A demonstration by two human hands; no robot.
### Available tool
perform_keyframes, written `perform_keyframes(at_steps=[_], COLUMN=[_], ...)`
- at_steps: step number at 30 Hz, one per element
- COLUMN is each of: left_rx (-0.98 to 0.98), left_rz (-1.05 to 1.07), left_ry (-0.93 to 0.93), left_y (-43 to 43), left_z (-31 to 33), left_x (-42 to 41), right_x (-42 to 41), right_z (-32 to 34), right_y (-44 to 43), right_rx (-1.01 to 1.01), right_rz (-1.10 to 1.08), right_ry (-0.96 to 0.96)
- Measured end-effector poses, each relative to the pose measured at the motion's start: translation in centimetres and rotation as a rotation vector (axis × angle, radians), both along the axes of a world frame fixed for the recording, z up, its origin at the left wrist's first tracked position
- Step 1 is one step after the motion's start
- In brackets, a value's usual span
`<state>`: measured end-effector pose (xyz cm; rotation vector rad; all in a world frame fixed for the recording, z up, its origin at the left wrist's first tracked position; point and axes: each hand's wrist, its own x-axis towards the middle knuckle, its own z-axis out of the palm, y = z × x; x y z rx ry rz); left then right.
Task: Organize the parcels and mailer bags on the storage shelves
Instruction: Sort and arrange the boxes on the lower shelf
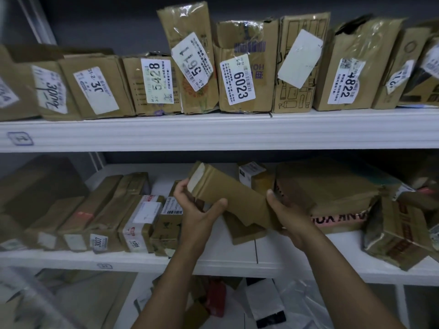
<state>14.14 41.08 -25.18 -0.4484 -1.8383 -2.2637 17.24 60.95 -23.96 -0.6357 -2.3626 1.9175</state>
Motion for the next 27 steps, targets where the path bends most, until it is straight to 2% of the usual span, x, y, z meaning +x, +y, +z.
perform_keyframes(at_steps=[4,6,10,13,16,19,20,23,27], left_rx=[-0.009,-0.025,-0.123,-0.231,-0.277,-0.259,-0.260,-0.291,-0.388], left_rz=[0.070,0.089,-0.007,-0.088,-0.172,-0.164,-0.148,-0.133,-0.126], left_ry=[-0.060,-0.029,0.035,0.086,0.070,0.043,0.036,0.025,0.053], left_y=[-0.9,-0.9,-0.7,-0.9,-1.1,-1.1,-1.1,-0.9,-1.0], left_z=[0.4,0.2,0.1,0.0,0.1,-0.1,-0.2,-1.0,-2.4], left_x=[0.6,0.8,1.7,1.8,2.2,2.2,2.1,1.8,1.6], right_x=[0.3,0.4,0.5,0.3,0.1,0.2,0.2,0.3,0.2], right_z=[0.6,0.8,1.5,1.6,1.0,-0.1,-0.4,-0.7,-1.1], right_y=[-0.8,-1.5,-3.3,-4.3,-4.6,-4.2,-4.0,-3.6,-3.6], right_rx=[-0.139,-0.259,-0.569,-0.699,-0.649,-0.621,-0.555,-0.170,-0.075], right_rz=[-0.072,-0.047,0.127,0.212,0.225,0.212,0.226,0.265,0.474], right_ry=[0.228,0.198,0.034,0.090,0.165,0.186,0.193,0.260,0.330])
